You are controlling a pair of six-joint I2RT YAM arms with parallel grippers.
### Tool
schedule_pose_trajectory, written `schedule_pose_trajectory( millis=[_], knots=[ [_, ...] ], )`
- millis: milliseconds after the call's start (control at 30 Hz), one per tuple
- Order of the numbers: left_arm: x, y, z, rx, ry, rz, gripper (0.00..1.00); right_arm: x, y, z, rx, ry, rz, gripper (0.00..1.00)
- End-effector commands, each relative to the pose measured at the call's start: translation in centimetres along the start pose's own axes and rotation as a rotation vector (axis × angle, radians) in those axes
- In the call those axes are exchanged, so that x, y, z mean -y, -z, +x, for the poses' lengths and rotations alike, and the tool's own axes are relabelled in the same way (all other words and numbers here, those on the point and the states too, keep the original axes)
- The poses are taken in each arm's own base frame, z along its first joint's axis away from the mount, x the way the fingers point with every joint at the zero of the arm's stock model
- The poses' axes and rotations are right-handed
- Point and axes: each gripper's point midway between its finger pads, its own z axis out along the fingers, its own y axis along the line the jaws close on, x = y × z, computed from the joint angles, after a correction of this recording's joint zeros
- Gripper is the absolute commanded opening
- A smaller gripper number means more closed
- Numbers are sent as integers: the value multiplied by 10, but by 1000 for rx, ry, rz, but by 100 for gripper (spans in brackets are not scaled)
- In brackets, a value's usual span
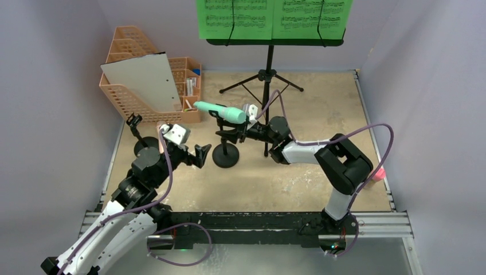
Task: Pack up the instrument practice props
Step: Place the microphone stand with the microphone at the center of the board.
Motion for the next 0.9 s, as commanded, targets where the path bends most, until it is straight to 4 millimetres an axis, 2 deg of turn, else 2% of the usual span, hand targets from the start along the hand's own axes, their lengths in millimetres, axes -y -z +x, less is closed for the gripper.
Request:
schedule_pose_trajectory(
  millis=[0,233,467,600,733,867],
  knots=[
    [1,-4,-10,37,-8,9,98,-1,0,-42,72,96,16,47],
    [-2,-7,-8,24,-2,0,98,-9,22,-45,30,108,59,66],
    [3,-15,-7,3,19,15,98,-22,58,-47,-80,96,129,73],
    [9,-23,-10,-16,47,47,98,-31,83,-54,-148,68,187,82],
    [13,-31,-13,-30,64,62,98,-32,106,-59,-239,5,276,88],
    [16,-34,-15,-22,75,79,98,-42,121,-47,-334,-81,293,90]
  ],
)
